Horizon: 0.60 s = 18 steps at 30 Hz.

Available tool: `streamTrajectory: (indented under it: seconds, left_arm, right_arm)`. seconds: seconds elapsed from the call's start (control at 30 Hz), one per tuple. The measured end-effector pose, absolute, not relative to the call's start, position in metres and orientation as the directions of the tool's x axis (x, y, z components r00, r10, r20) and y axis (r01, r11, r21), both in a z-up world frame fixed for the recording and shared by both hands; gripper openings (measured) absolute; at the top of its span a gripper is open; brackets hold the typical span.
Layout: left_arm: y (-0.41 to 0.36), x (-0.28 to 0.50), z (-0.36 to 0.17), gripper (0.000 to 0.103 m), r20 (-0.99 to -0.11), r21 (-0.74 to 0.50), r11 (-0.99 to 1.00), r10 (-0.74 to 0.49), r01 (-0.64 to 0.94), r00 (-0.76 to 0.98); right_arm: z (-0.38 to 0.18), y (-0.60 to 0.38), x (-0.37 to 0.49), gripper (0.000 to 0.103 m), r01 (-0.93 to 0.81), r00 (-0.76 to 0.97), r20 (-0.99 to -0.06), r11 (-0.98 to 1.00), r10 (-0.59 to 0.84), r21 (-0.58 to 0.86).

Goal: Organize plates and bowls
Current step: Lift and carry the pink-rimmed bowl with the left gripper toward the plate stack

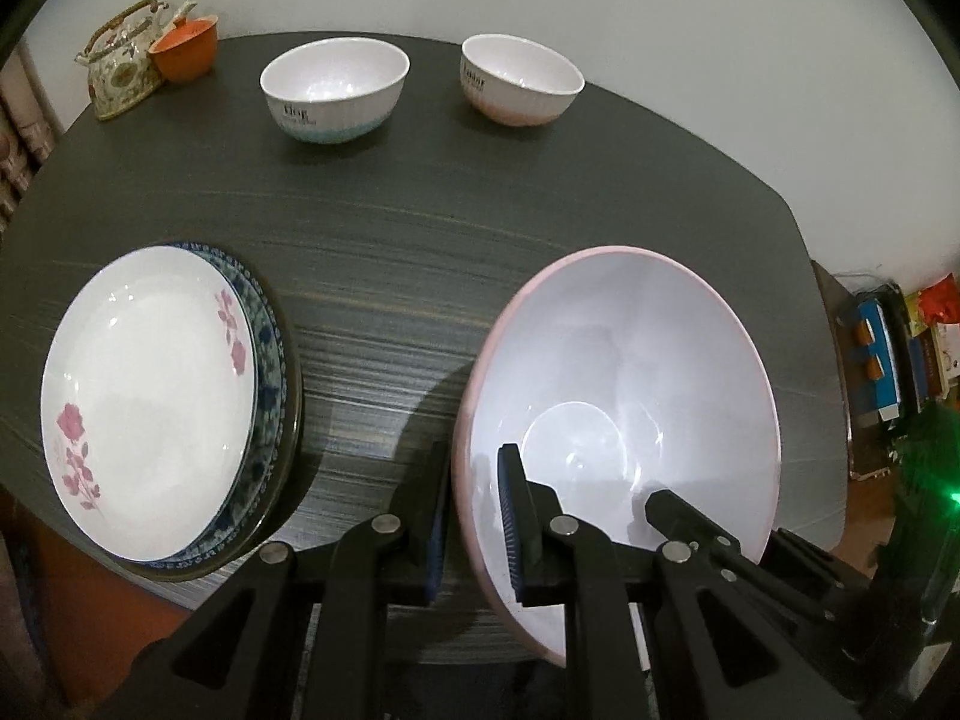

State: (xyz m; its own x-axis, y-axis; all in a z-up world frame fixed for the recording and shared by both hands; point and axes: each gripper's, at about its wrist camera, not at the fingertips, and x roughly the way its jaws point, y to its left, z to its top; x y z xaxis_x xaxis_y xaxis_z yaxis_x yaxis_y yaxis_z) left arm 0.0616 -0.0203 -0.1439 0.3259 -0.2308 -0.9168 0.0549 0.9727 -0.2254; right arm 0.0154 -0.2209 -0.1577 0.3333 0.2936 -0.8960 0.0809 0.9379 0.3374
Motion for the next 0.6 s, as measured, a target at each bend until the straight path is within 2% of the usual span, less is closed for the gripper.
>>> streamTrajectory:
  seconds: [0.6]
  left_arm:
    - [-0.017, 0.062, -0.167, 0.016, -0.936, -0.215, 0.976, -0.214, 0.028, 0.281]
  right_arm:
    - [-0.179, -0.209, 0.017, 0.021, 0.091, 0.287, -0.914, 0.941, 0.288, 0.325]
